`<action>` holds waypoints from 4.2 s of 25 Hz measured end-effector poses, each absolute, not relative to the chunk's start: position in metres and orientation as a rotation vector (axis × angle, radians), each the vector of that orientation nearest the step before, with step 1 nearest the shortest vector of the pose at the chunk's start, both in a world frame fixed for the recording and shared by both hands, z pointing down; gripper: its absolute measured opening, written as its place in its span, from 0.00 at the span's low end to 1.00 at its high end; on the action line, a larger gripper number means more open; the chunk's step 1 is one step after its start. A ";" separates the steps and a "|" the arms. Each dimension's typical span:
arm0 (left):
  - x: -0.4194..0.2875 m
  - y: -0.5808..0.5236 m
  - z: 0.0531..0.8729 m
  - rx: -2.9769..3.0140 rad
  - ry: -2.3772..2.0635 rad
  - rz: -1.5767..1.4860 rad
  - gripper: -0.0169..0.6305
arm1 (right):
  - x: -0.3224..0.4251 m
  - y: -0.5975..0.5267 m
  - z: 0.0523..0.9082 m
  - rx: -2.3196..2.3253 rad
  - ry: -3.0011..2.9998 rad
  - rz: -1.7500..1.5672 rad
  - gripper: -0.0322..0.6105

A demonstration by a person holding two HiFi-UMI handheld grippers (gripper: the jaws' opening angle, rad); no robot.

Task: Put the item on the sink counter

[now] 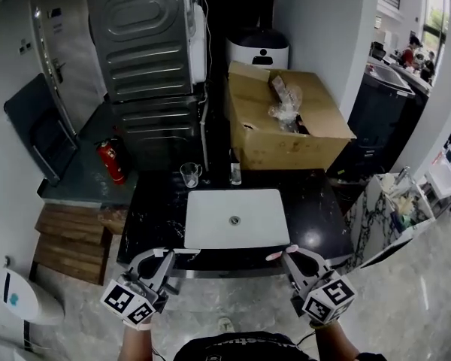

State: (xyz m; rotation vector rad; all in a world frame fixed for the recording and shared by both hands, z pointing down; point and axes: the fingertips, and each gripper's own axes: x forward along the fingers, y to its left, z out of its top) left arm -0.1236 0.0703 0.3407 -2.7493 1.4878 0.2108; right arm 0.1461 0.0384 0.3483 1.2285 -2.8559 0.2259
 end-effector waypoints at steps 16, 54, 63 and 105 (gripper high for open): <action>-0.151 -0.044 0.367 -2.794 1.538 0.265 0.07 | 0.112 -0.073 0.364 1.170 -2.834 0.235 0.14; -0.235 -0.380 0.461 -2.925 1.730 0.002 0.07 | 0.067 -0.267 0.393 1.063 -2.861 0.377 0.14; -0.229 -0.433 0.532 -3.113 1.696 -0.257 0.07 | 0.071 -0.265 0.403 1.146 -2.842 0.452 0.14; -0.242 -0.420 0.547 -3.038 1.832 -0.208 0.37 | 0.079 -0.272 0.410 1.150 -2.786 0.406 0.14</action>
